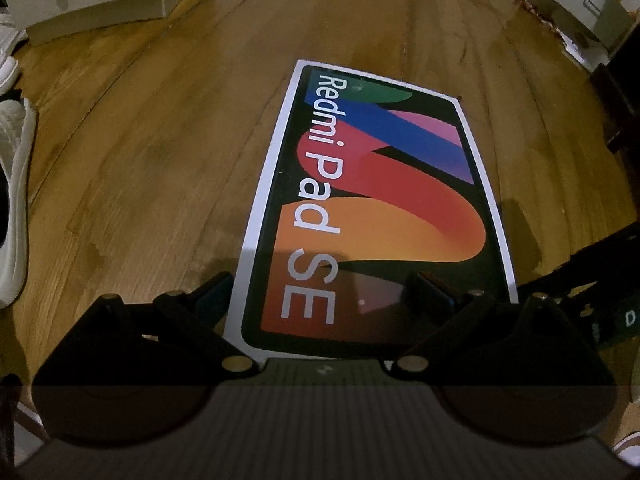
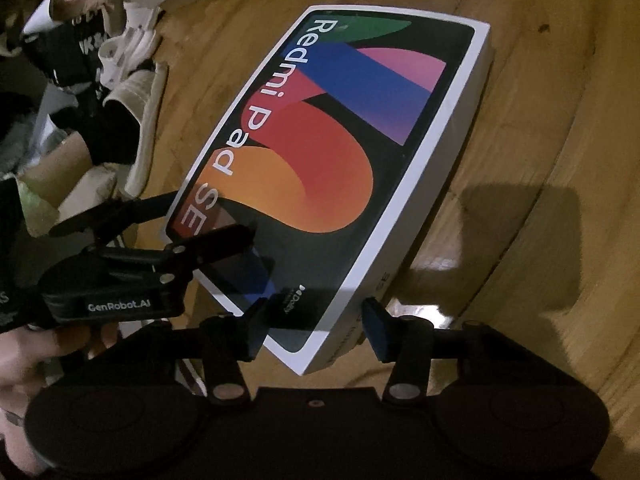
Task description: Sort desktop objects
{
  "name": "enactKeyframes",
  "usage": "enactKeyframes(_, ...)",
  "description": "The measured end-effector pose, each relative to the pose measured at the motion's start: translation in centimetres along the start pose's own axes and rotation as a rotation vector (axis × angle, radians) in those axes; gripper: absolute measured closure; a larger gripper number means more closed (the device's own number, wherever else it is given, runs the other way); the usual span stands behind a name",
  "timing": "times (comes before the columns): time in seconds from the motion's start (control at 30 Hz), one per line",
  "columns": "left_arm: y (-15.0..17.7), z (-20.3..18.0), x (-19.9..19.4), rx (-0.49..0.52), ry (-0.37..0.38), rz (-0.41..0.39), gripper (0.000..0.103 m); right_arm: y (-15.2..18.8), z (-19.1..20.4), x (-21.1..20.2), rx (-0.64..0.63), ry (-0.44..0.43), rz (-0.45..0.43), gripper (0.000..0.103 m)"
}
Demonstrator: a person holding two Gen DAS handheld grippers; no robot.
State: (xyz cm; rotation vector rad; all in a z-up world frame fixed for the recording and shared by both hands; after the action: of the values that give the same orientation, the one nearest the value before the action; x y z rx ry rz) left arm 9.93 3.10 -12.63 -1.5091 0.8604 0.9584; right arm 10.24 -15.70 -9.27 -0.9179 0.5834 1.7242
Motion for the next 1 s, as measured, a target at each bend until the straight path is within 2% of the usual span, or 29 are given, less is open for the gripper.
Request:
enactKeyframes(0.1,-0.8,0.2,0.2,-0.039,0.049,0.043,0.007,0.2,0.6,-0.3,-0.033,0.042,0.040,0.050)
enactKeyframes(0.17,-1.8,0.9,0.2,-0.119,0.107,0.028,0.007,-0.2,0.7,-1.5,-0.043,0.121,0.011,0.046)
enactKeyframes(0.27,-3.3,2.1,0.5,-0.181,0.126,0.019,0.007,-1.5,0.6,-4.2,0.027,0.174,-0.102,0.034)
enactKeyframes(0.37,-4.1,2.5,1.0,-0.205,0.150,0.019,0.007,-3.5,0.1,-5.8,0.145,0.128,-0.244,0.031)
enactKeyframes(0.47,-4.9,2.2,1.8,-0.198,0.157,0.026,0.007,-5.5,-1.0,-5.8,0.191,0.121,-0.351,0.031)
enactKeyframes(0.53,-5.2,1.9,2.2,-0.170,0.147,0.042,0.007,-6.7,-1.4,-5.0,0.198,0.090,-0.391,0.031)
enactKeyframes(0.6,-5.8,1.8,2.5,-0.149,0.154,0.022,0.007,-7.3,-1.3,-3.6,0.189,0.043,-0.394,0.031)
enactKeyframes(0.67,-6.3,1.7,3.1,-0.127,0.163,0.030,0.007,-7.5,-1.5,-2.4,0.152,0.042,-0.418,0.031)
enactKeyframes(0.73,-6.6,1.9,3.5,-0.112,0.136,0.027,0.008,-7.4,-1.9,-1.6,0.152,0.049,-0.454,0.031)
enactKeyframes(0.77,-6.8,1.9,3.6,-0.104,0.138,0.022,0.008,-7.5,-1.9,-1.6,0.146,0.033,-0.498,0.031)
enactKeyframes(0.87,-7.2,1.9,3.8,-0.091,0.146,0.009,0.008,-7.9,-2.9,-2.1,0.195,0.008,-0.558,0.031)
enactKeyframes(1.0,-7.1,1.9,4.0,-0.098,0.155,0.005,0.008,-7.9,-3.8,-2.9,0.245,-0.002,-0.592,0.031)
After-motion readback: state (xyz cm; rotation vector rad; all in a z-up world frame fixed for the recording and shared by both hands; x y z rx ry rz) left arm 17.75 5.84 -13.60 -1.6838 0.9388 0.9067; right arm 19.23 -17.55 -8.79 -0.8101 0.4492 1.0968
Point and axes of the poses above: each gripper's, at about its wrist camera, not at the fingertips, and x roughly the way its jaws point, z to its left, y to its underside, the point moved 9 cm from there along x, roughly the way its jaws point, and after that the axes turned 7 degrees about -y, right-handed, at the moved point
